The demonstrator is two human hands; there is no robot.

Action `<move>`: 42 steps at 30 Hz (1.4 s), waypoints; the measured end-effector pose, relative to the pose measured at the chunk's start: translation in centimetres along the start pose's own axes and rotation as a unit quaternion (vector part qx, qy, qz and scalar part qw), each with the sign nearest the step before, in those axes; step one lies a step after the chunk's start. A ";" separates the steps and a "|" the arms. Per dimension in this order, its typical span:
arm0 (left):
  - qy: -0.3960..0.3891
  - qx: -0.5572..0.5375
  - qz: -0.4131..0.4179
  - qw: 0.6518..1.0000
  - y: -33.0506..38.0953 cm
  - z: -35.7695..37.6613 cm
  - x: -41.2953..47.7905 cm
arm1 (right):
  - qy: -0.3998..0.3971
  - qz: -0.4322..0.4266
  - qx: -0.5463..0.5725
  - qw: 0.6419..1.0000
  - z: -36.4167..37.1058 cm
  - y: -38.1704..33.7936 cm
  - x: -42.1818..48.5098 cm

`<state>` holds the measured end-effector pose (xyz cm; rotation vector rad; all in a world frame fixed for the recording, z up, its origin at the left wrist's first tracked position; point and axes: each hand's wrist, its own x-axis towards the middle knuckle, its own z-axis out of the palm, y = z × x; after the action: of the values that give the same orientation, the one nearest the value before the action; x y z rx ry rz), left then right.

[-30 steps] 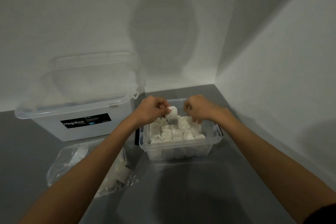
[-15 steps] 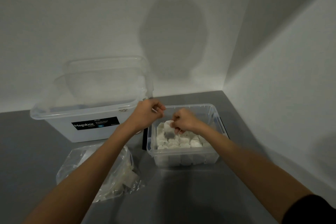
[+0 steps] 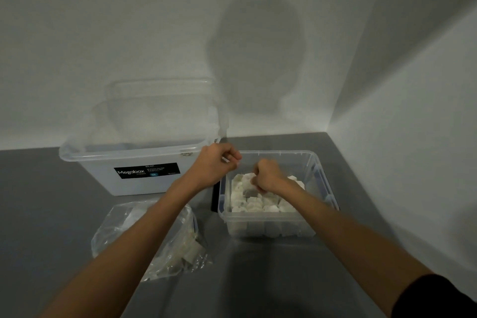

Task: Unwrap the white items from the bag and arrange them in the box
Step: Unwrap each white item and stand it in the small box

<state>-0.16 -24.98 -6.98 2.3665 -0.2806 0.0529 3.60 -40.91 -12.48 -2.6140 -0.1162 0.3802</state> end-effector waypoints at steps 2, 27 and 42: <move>0.002 -0.001 0.001 1.000 0.1 -0.2 -0.1 | -0.004 0.009 -0.011 1.000 -0.3 0.0 -0.3; -0.110 0.054 -0.052 0.991 -9.5 -12.7 -11.8 | -0.099 -0.192 0.019 0.976 3.8 -18.9 -10.9; -0.135 0.059 0.003 0.989 -16.7 -10.5 -15.0 | -0.164 -0.068 -0.275 0.945 15.7 -20.0 -9.8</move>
<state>-10.76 -3.26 -12.49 2.4903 -0.4237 -0.2560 -10.56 -17.64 -13.54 -3.0307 -0.5903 0.8324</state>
